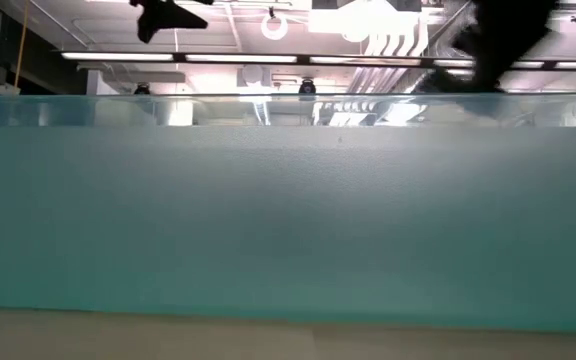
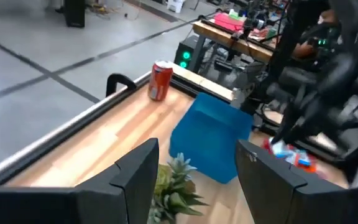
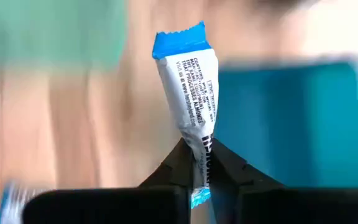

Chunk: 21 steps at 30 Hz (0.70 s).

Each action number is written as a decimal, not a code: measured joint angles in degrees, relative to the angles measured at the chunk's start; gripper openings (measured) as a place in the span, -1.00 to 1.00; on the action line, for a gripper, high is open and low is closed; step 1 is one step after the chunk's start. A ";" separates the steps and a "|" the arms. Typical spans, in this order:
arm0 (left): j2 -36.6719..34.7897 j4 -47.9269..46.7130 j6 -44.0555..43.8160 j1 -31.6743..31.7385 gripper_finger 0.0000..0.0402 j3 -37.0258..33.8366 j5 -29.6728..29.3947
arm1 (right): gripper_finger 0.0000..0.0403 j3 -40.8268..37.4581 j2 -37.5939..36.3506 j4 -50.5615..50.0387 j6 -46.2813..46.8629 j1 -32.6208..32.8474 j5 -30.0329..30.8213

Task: Sort candy
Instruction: Put the white chocolate bar into the transparent bin

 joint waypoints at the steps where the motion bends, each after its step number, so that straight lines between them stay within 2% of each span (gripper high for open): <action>1: 1.16 0.60 1.48 -0.21 -0.02 0.01 0.35 | -0.96 1.64 -0.40 2.65 -1.59 -1.85 0.66; 6: 8.39 6.28 11.58 -2.86 -0.02 -0.01 5.08 | -0.94 7.87 0.31 17.22 -12.80 -10.50 -1.07; 11: 14.02 16.50 18.93 -6.68 -0.02 -0.01 8.33 | -0.98 10.76 2.52 28.28 -19.95 -15.09 -4.78; 15: 16.19 22.44 20.62 -8.51 -0.02 -0.01 8.35 | -0.97 11.68 3.62 30.76 -23.49 -16.35 -6.23; 21: 17.86 25.49 22.14 -9.64 -0.02 -0.01 8.35 | -0.99 11.70 5.04 32.76 -27.13 -16.49 -10.63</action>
